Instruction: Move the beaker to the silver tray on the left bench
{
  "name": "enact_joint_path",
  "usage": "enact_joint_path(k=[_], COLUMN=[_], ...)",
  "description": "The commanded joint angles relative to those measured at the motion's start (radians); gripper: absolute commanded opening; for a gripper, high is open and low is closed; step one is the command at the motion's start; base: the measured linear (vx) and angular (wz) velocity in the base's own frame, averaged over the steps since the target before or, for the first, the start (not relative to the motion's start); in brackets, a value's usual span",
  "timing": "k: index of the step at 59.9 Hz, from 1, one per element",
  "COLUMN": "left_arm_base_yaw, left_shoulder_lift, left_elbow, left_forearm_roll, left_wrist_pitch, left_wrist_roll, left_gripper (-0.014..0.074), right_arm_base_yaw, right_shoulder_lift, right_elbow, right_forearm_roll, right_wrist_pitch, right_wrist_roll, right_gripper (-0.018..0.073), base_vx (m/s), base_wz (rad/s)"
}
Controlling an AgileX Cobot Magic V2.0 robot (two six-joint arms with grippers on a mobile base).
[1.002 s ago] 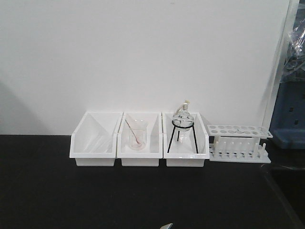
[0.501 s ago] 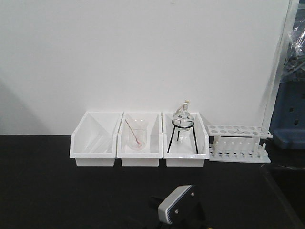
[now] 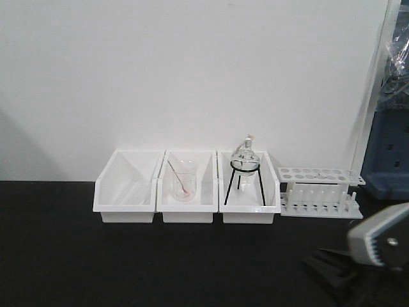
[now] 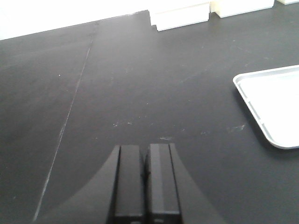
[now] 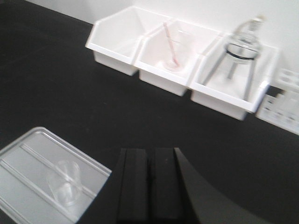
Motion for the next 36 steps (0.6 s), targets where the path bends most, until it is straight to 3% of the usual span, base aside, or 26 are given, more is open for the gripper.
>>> enact_joint_path(k=[1,7,18,36], left_arm_base_yaw=[-0.003,-0.003,-0.003,-0.003], left_shoulder_lift=[-0.007,-0.007,-0.007,-0.007], left_elbow=[0.020,0.020,0.020,0.020], left_forearm_roll=[-0.001,-0.001,-0.001,-0.001], left_wrist_pitch=[-0.082,-0.082,-0.082,-0.082], left_wrist_roll=[-0.002,-0.002,-0.002,-0.002], left_gripper=[0.0001,0.0001,0.0001,0.0001], right_arm_base_yaw=[-0.001,-0.001,-0.001,-0.001], right_shoulder_lift=[-0.104,-0.149,-0.197,-0.202], right_elbow=[-0.027,-0.027,-0.027,-0.027], right_forearm_roll=[-0.026,-0.074,-0.066,-0.074], right_wrist_pitch=[0.064,0.117,0.224,0.248], right_wrist_roll=[-0.004,-0.005,-0.004,-0.005], right_gripper=[-0.0014,-0.0014,-0.0011,-0.0011], base_vx=[0.00,0.00,0.00,0.00], base_wz=[0.00,0.00,0.00,0.00])
